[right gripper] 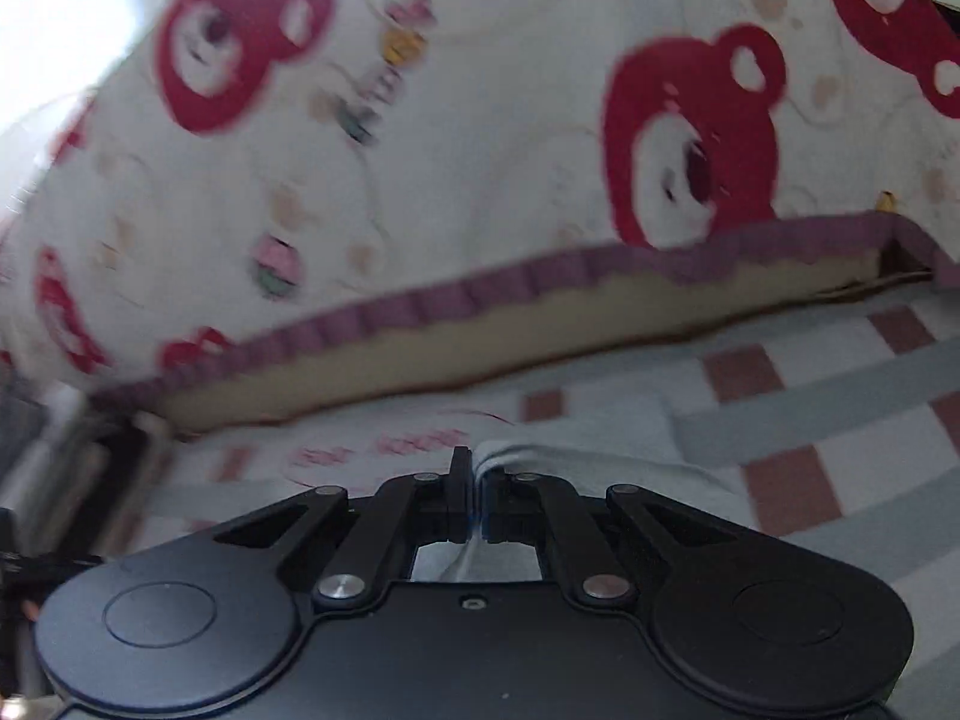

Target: Fold clothes

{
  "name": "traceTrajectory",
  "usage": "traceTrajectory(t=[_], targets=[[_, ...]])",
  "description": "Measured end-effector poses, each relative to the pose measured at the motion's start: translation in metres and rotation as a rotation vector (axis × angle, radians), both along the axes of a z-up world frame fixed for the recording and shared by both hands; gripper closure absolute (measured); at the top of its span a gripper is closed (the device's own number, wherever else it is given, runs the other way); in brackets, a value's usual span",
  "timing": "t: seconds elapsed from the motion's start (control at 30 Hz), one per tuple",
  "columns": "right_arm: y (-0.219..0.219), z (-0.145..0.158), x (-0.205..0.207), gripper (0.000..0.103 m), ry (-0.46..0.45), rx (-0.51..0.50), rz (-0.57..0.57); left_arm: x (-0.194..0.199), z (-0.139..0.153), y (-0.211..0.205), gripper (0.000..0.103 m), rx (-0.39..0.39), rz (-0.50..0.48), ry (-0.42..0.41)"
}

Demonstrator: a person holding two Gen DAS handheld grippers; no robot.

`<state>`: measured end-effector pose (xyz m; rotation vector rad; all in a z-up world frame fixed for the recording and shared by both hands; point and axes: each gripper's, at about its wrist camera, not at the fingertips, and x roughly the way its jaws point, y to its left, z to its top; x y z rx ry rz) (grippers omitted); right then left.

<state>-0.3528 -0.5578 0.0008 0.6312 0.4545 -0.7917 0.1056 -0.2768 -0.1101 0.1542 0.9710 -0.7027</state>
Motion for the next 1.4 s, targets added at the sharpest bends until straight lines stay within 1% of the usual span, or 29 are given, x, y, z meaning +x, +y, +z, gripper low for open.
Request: traceTrajectory(t=[0.07,0.13,0.23,0.3,0.37,0.43,0.5,0.6,0.67,0.8,0.87,0.97,1.07,1.17,1.23,1.3,1.4], targets=[[-0.001,-0.003,0.001,0.099,0.024,0.018,-0.019,-0.004,-0.003,-0.011,0.102,0.02,-0.037,-0.036],[0.0,0.002,-0.004,0.099,0.033,0.024,-0.046,-0.006,0.004,-0.017,0.102,0.001,-0.059,-0.048],[-0.003,0.014,-0.015,0.099,-0.007,0.036,-0.088,-0.002,0.01,-0.029,0.102,-0.021,-0.09,-0.059],[-0.017,0.012,-0.01,0.099,-0.01,0.044,-0.078,0.004,0.008,-0.038,0.102,-0.025,-0.105,-0.059],[-0.034,-0.001,0.005,0.099,0.01,0.048,-0.062,0.012,-0.006,-0.045,0.102,0.012,-0.097,-0.049],[-0.052,-0.023,0.023,0.099,0.032,0.092,-0.069,0.02,-0.021,-0.048,0.102,0.042,-0.084,-0.036],[-0.066,-0.043,0.038,0.099,0.046,0.129,-0.087,0.024,-0.03,-0.051,0.101,0.048,-0.084,-0.015],[-0.074,-0.066,0.056,0.099,0.122,0.093,-0.081,0.026,-0.031,-0.055,0.101,0.04,-0.105,-0.031],[-0.078,-0.075,0.06,0.099,0.136,0.097,-0.073,0.026,-0.032,-0.054,0.101,0.026,-0.114,-0.046],[-0.083,-0.076,0.06,0.099,0.136,0.101,-0.072,0.033,-0.037,-0.053,0.101,-0.001,-0.114,-0.041],[-0.085,-0.074,0.061,0.099,0.143,0.092,-0.063,0.036,-0.035,-0.055,0.101,-0.026,-0.123,-0.056],[-0.086,-0.072,0.065,0.099,0.146,0.081,-0.059,0.039,-0.032,-0.059,0.102,-0.033,-0.122,-0.1],[-0.086,-0.073,0.069,0.099,0.156,0.072,-0.061,0.046,-0.033,-0.058,0.102,-0.048,-0.09,-0.127],[-0.085,-0.068,0.068,0.099,0.133,0.048,-0.063,0.051,-0.03,-0.052,0.103,-0.067,-0.062,-0.153],[-0.086,-0.065,0.071,0.099,0.118,0.028,-0.064,0.051,-0.024,-0.048,0.102,-0.094,-0.061,-0.156],[-0.088,-0.063,0.075,0.099,0.109,0.012,-0.062,0.047,-0.017,-0.045,0.101,-0.131,-0.092,-0.145],[-0.094,-0.065,0.085,0.099,0.131,0.002,-0.049,0.032,-0.013,-0.049,0.101,-0.156,-0.197,-0.125]])
